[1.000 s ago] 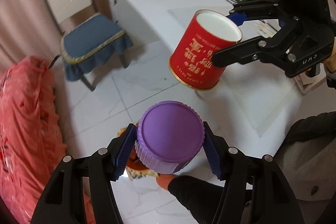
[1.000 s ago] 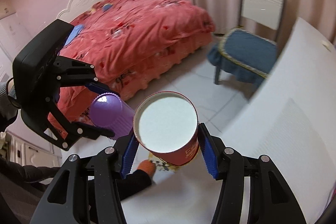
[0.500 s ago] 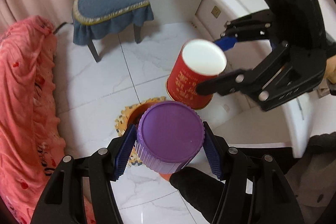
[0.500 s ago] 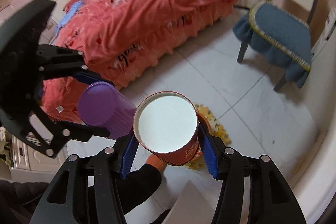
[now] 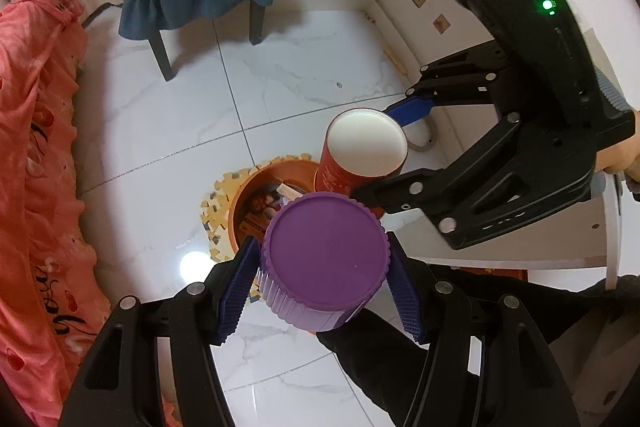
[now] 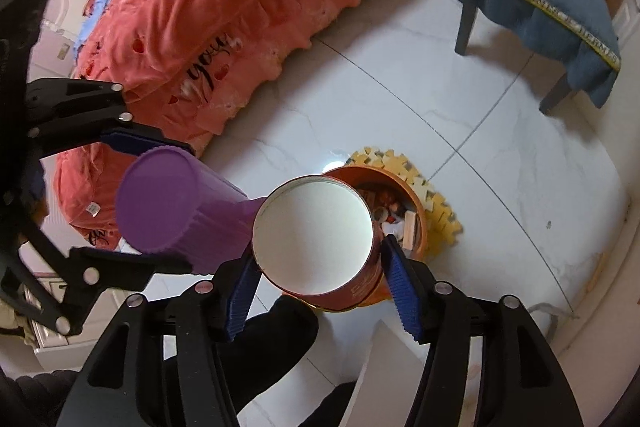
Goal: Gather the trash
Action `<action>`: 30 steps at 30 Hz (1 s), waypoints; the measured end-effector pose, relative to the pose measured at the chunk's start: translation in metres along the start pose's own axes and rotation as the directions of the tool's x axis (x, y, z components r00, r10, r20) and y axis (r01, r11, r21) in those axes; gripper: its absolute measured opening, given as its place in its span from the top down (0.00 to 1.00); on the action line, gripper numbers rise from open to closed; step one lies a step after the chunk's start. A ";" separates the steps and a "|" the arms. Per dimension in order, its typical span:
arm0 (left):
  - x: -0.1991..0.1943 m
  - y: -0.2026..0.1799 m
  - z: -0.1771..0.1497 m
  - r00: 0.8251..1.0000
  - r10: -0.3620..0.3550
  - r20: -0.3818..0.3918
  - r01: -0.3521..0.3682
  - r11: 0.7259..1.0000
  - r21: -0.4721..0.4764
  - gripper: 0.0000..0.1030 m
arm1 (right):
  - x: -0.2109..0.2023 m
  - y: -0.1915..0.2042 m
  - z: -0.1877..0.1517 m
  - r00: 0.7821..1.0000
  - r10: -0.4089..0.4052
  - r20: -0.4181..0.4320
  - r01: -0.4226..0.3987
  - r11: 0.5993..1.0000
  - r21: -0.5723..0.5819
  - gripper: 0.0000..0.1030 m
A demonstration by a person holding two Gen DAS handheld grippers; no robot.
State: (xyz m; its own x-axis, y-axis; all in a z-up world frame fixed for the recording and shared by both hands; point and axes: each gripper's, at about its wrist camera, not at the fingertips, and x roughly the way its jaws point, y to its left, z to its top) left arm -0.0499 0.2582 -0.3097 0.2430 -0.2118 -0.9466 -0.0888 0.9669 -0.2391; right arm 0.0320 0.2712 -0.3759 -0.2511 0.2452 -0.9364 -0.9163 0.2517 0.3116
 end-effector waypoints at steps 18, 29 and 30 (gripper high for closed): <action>0.017 -0.017 0.016 1.000 0.015 -0.025 -0.014 0.998 0.067 0.29 | -0.034 -0.013 -0.006 0.997 -0.062 0.046 0.059 0.997 0.054 0.31; 0.006 -0.023 0.017 0.999 0.034 -0.022 -0.032 0.996 0.077 0.25 | -0.049 -0.005 -0.007 0.996 -0.043 0.074 0.040 0.998 0.047 0.31; 0.002 -0.023 0.017 0.999 0.043 -0.016 -0.042 0.997 0.072 0.25 | -0.052 -0.005 -0.007 0.996 -0.044 0.079 0.040 0.998 0.044 0.31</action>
State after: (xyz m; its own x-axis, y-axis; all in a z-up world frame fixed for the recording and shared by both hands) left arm -0.0310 0.2384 -0.3022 0.2235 -0.1724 -0.9593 -0.0285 0.9827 -0.1832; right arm 0.0467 0.2504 -0.3302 -0.1855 0.3070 -0.9335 -0.9109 0.3026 0.2805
